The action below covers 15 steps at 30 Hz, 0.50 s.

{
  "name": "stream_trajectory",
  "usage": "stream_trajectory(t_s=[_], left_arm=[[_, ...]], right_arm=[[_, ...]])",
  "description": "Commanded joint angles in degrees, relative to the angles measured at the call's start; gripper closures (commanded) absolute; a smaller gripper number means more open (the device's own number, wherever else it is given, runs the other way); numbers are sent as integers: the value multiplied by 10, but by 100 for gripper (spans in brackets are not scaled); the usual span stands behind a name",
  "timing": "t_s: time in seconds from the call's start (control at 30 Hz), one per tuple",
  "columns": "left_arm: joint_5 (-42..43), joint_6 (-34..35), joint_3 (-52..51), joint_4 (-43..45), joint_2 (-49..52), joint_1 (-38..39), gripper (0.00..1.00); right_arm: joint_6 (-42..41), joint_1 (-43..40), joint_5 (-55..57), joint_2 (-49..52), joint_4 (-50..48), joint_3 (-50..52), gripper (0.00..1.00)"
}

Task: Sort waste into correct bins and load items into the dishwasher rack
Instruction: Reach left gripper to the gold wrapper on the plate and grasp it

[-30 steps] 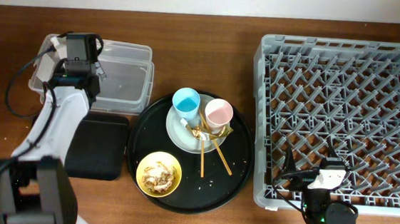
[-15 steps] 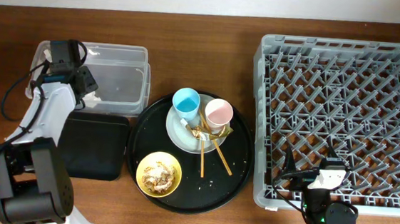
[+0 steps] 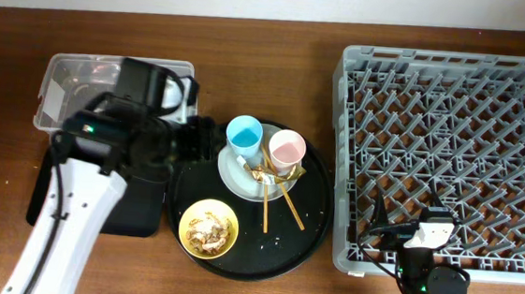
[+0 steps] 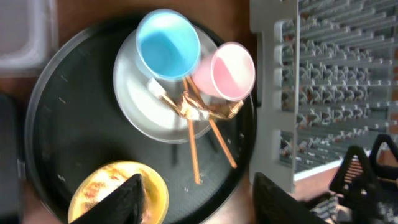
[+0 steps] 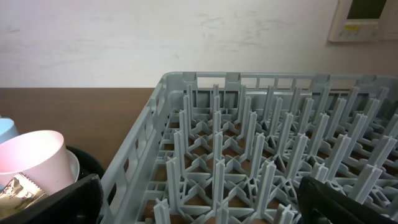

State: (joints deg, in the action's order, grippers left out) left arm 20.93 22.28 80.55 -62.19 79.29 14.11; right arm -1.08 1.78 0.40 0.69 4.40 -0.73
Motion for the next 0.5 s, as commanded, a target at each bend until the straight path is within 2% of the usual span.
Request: stream_trajectory(t_s=[0.0, 0.03, 0.1, 0.17, 0.23, 0.37, 0.47], left_arm=[[-138, 223, -64, 22, 0, 100, 49], [-152, 283, -94, 49, 2, 131, 48], [-153, 326, -130, 103, 3, 157, 49], [-154, 368, -187, 204, 4, 173, 60], [-175, 446, -244, 279, 5, 172, 62], [-211, 457, -273, 330, 9, 172, 53], [-211, 488, -273, 337, 34, 172, 51]], right_arm=[[2, -3, 3, -3, 2, 4, 2], [2, -3, 3, -3, 2, 4, 2], [2, -3, 3, -3, 2, 4, 2], [2, -3, 3, -3, 2, 4, 2], [2, -3, 3, -3, 2, 4, 2], [2, -3, 3, -3, 2, 4, 2], [2, -3, 3, -3, 2, 4, 2]])
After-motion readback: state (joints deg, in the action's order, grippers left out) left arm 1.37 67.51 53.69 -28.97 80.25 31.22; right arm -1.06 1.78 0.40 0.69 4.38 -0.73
